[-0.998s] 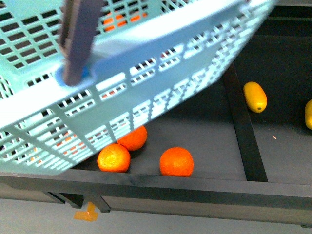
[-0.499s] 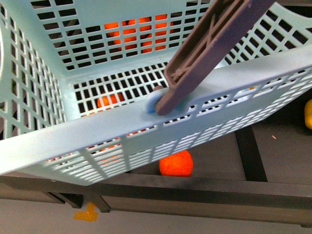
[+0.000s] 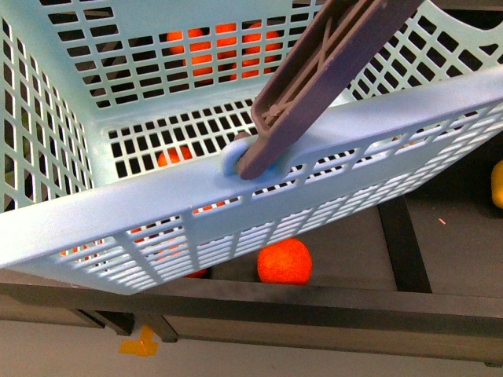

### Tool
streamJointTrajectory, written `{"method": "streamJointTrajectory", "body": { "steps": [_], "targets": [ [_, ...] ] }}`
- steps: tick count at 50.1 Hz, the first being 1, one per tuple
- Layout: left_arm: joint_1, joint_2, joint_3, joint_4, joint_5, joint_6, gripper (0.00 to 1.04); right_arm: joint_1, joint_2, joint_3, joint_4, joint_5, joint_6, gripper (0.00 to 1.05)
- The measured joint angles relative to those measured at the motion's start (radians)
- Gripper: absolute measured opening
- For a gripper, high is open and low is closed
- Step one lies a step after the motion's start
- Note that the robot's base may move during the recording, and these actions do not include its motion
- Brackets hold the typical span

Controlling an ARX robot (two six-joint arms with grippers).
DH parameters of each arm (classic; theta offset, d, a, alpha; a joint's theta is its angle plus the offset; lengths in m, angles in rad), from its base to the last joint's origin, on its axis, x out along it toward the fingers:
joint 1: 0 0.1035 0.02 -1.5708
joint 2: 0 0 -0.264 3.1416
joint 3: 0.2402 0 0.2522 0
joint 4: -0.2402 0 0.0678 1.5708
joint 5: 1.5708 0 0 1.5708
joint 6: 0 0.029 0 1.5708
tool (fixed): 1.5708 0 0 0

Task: Pick mango and avocado into basket

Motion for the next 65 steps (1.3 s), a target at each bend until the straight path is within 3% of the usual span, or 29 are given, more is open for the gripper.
{"method": "streamJointTrajectory", "body": {
  "steps": [8,16,30,41,65],
  "targets": [
    [0.0,0.0,0.0,0.0,-0.003,0.0,0.05,-0.047,0.565,0.168,0.388,0.006,-0.09,0.96],
    [0.0,0.0,0.0,0.0,-0.007,0.0,0.05,-0.019,0.935,0.342,0.485,0.016,-0.156,0.96],
    [0.0,0.0,0.0,0.0,-0.001,0.0,0.05,0.075,1.561,0.814,0.352,0.079,-0.137,0.96],
    [0.0,0.0,0.0,0.0,-0.004,0.0,0.05,0.118,1.753,1.07,0.258,0.104,-0.069,0.96],
    [0.0,0.0,0.0,0.0,-0.002,0.0,0.05,0.13,1.977,1.415,0.101,0.158,-0.045,0.96]
  ]
}}
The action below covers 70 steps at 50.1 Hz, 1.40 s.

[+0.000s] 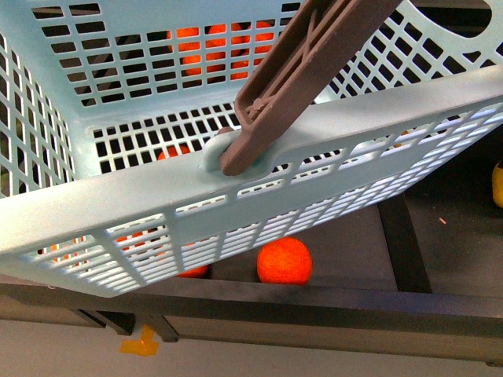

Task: Pick mango and avocado into basket

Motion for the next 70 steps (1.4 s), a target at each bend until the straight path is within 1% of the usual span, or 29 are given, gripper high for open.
{"method": "streamJointTrajectory", "body": {
  "steps": [18,21,23,29,35,42,45,48,51,55,59,67,70],
  "targets": [
    [0.0,0.0,0.0,0.0,0.0,0.0,0.05,0.033,0.105,0.147,-0.083,0.02,0.008,0.96],
    [0.0,0.0,0.0,0.0,0.0,0.0,0.05,0.037,0.113,0.158,-0.092,0.026,0.012,0.89],
    [0.0,0.0,0.0,0.0,0.0,0.0,0.05,0.04,0.116,0.161,-0.095,0.026,0.015,0.8],
    [0.0,0.0,0.0,0.0,0.0,0.0,0.05,0.041,0.117,0.156,-0.09,0.026,0.023,0.68],
    [0.0,0.0,0.0,0.0,0.0,0.0,0.05,0.04,0.106,0.128,-0.063,0.015,0.024,0.63],
    [0.0,0.0,0.0,0.0,0.0,0.0,0.05,0.039,0.063,0.045,-0.001,-0.026,0.022,0.62],
    [0.0,0.0,0.0,0.0,0.0,0.0,0.05,0.039,-0.001,-0.047,0.056,-0.056,0.008,0.62],
    [0.0,0.0,0.0,0.0,0.0,0.0,0.05,0.039,-0.038,-0.092,0.084,-0.077,0.003,0.62],
    [0.0,0.0,0.0,0.0,0.0,0.0,0.05,0.038,-0.146,-0.2,0.145,-0.12,-0.012,0.62],
    [0.0,0.0,0.0,0.0,0.0,0.0,0.05,0.038,-0.239,-0.278,0.189,-0.154,-0.017,0.62],
    [0.0,0.0,0.0,0.0,0.0,0.0,0.05,0.04,-0.421,-0.413,0.26,-0.208,-0.024,0.62],
    [0.0,0.0,0.0,0.0,0.0,0.0,0.05,0.05,-0.624,-0.549,0.31,-0.258,-0.021,0.62],
    [0.0,0.0,0.0,0.0,0.0,0.0,0.05,0.064,-0.741,-0.623,0.323,-0.288,-0.01,0.62]
  ]
}}
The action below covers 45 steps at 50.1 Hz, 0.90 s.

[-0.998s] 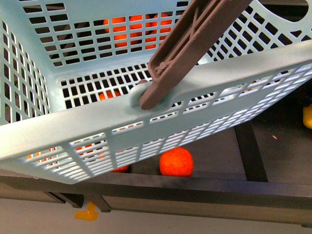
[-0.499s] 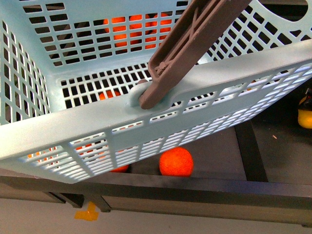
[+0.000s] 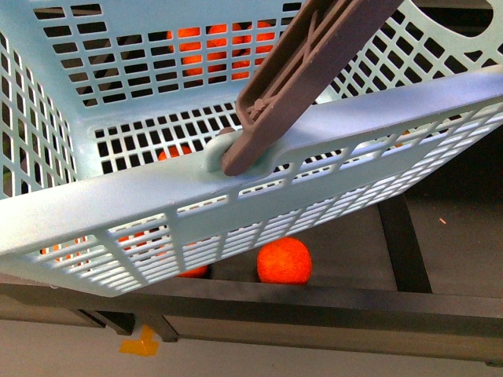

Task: Pick mango and avocado into basket

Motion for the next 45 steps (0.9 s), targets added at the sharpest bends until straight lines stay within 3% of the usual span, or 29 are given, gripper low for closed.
{"method": "streamJointTrajectory", "body": {
  "steps": [8,19,45],
  "targets": [
    [0.0,0.0,0.0,0.0,0.0,0.0,0.05,0.068,-0.265,-0.115,0.006,-0.034,0.047,0.62],
    [0.0,0.0,0.0,0.0,0.0,0.0,0.05,0.184,-0.453,-0.14,0.014,-0.002,0.076,0.61],
    [0.0,0.0,0.0,0.0,0.001,0.0,0.05,0.495,-0.507,-0.201,0.024,0.122,0.116,0.61]
  ]
}}
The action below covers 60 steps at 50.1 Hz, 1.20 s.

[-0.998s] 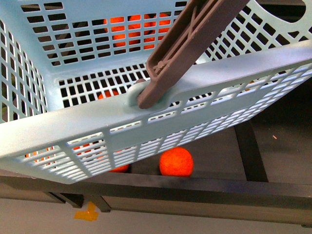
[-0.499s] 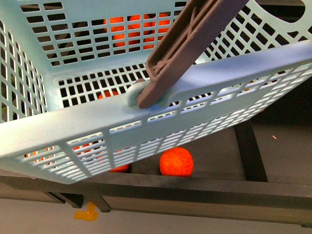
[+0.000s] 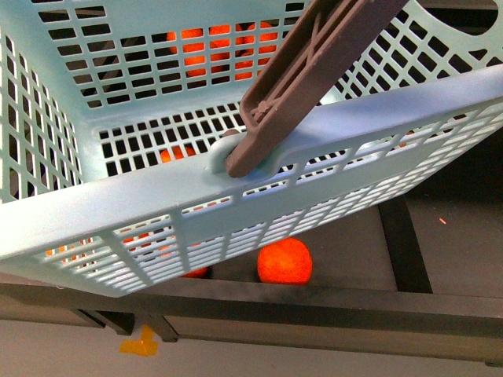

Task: Pick mango and avocado into basket

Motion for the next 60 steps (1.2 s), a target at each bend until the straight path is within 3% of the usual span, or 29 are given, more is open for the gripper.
{"method": "streamJointTrajectory", "body": {
  "steps": [13,21,24,33,42,54,60],
  "targets": [
    [0.0,0.0,0.0,0.0,-0.002,0.0,0.05,0.11,0.032,-0.001,-0.019,0.039,-0.003,0.62],
    [0.0,0.0,0.0,0.0,-0.002,0.0,0.05,0.143,0.046,-0.005,-0.027,0.069,-0.005,0.92],
    [0.0,0.0,0.0,0.0,-0.002,0.0,0.05,0.143,0.046,-0.005,-0.026,0.078,-0.002,0.97],
    [-0.001,0.003,0.0,-0.002,0.006,-0.007,0.05,0.11,0.04,-0.006,0.002,0.192,0.007,0.96],
    [0.002,0.003,0.0,-0.002,-0.008,-0.003,0.05,0.022,-0.008,-0.026,0.0,0.332,0.01,0.96],
    [-0.002,0.003,0.0,-0.002,0.003,-0.002,0.05,0.002,-0.03,-0.026,0.0,0.337,0.013,0.96],
    [-0.002,0.003,0.0,-0.002,0.008,-0.007,0.05,0.005,-0.049,-0.129,0.209,0.54,-0.113,0.81]
  ]
}}
